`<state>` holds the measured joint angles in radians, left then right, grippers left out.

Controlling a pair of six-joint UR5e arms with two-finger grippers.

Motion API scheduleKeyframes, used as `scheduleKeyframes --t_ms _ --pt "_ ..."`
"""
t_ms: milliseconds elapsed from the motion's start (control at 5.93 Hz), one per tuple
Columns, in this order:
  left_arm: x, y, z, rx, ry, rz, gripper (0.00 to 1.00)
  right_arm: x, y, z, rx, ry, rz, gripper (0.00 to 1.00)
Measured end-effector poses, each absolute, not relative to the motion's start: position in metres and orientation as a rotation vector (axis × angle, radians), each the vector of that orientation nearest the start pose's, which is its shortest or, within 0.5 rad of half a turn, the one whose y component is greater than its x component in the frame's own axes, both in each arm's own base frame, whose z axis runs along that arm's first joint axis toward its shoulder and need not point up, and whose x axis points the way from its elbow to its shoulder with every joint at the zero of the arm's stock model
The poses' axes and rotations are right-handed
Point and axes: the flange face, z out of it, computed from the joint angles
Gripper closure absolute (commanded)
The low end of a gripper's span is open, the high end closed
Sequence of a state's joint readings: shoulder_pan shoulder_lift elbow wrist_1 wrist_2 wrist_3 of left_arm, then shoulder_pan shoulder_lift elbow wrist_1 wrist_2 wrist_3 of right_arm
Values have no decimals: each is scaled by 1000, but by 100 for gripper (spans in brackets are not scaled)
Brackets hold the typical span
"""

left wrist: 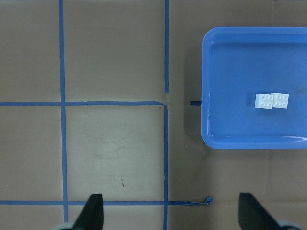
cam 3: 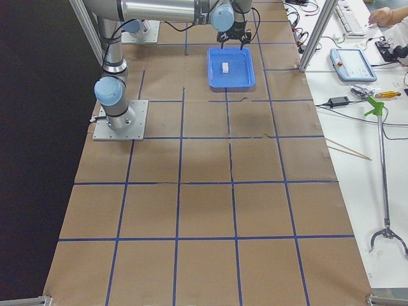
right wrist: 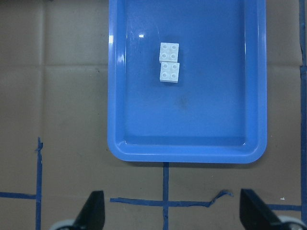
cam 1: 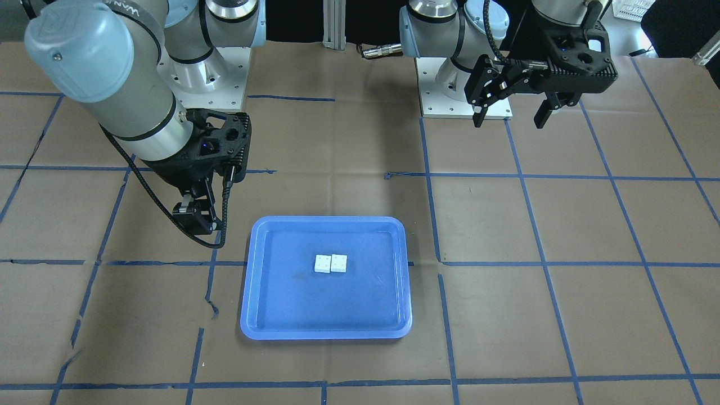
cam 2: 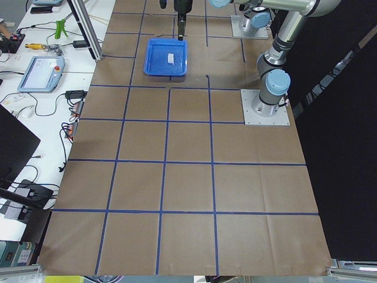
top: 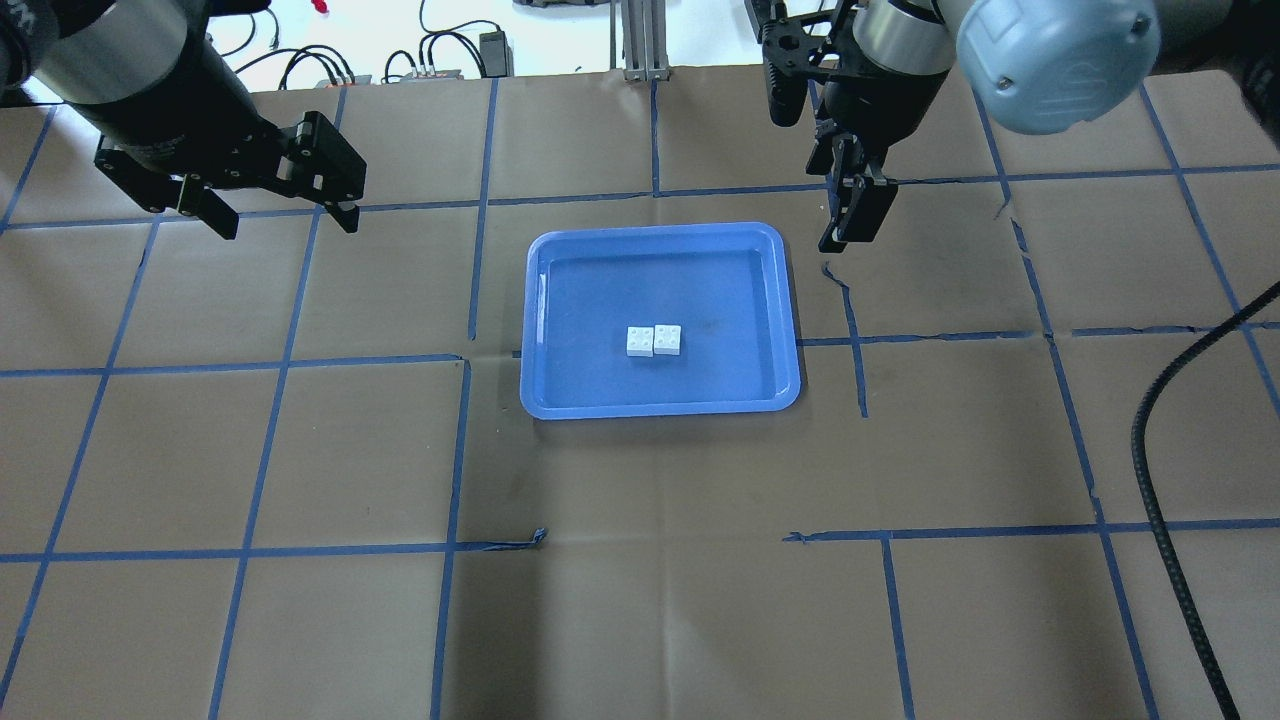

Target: Assemble white blocks and place on blue tray

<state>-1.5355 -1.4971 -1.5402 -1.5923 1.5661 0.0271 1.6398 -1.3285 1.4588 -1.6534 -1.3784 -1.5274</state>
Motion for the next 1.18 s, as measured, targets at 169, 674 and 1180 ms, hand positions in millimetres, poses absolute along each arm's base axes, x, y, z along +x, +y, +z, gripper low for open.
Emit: scheduleKeyframes --t_ms 169,674,1180 --pt "-117 -471 537 -13 3142 -133 1 194 -578 419 -2126 2063 -164 0" --pt "-118 -471 538 -12 3144 -135 1 201 -581 388 -2072 2017 -220 0" --pt "-118 -471 539 -12 3143 -138 1 219 -570 306 -1961 1935 -437 0"
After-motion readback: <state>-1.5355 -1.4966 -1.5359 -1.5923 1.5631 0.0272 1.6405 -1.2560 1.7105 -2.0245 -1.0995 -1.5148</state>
